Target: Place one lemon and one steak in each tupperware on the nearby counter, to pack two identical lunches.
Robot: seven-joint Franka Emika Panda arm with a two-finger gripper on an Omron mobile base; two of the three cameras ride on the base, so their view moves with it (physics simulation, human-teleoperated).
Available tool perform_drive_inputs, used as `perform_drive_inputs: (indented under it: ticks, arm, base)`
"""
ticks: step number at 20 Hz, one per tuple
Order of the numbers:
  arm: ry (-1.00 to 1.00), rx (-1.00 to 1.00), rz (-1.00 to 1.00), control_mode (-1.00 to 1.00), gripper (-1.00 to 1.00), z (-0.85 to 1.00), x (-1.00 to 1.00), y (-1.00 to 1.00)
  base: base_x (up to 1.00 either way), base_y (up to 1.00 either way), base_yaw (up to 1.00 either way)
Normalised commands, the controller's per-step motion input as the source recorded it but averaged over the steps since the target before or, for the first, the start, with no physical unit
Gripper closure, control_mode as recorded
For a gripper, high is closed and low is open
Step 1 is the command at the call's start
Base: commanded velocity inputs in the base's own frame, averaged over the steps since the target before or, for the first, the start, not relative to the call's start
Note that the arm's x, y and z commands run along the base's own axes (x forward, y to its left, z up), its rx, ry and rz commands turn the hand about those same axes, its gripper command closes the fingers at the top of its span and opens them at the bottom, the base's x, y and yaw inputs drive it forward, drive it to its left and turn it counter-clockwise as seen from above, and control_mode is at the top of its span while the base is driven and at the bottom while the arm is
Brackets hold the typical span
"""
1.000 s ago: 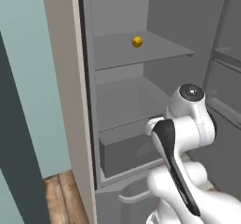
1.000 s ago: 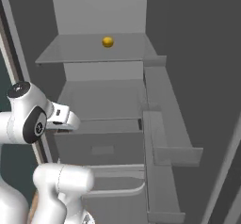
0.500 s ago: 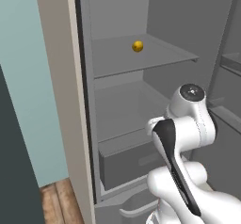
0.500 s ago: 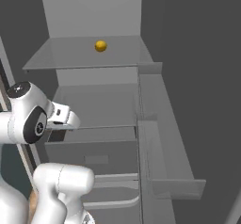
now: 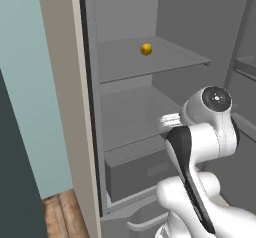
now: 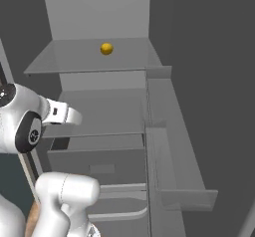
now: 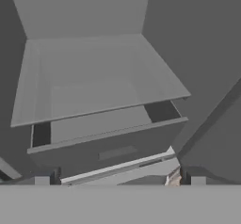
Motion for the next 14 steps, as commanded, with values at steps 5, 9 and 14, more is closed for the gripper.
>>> perform_drive_inputs:
  ticks: [5, 9, 14]
  arm:
    - [-0.20, 0.01, -0.02, -1.00, -1.00, 0.70, -0.05, 0.00]
    - [-0.04, 0.11, 0.00, -1.00, -1.00, 0.69, -0.05, -0.06]
    - [0.00, 0.08, 0.00, -1.00, -1.00, 0.75, 0.00, -0.03]
  base:
    - [0.00, 0.00, 0.00]
    - [0.00, 0.00, 0.00]
    - [0.00, 0.00, 0.00]
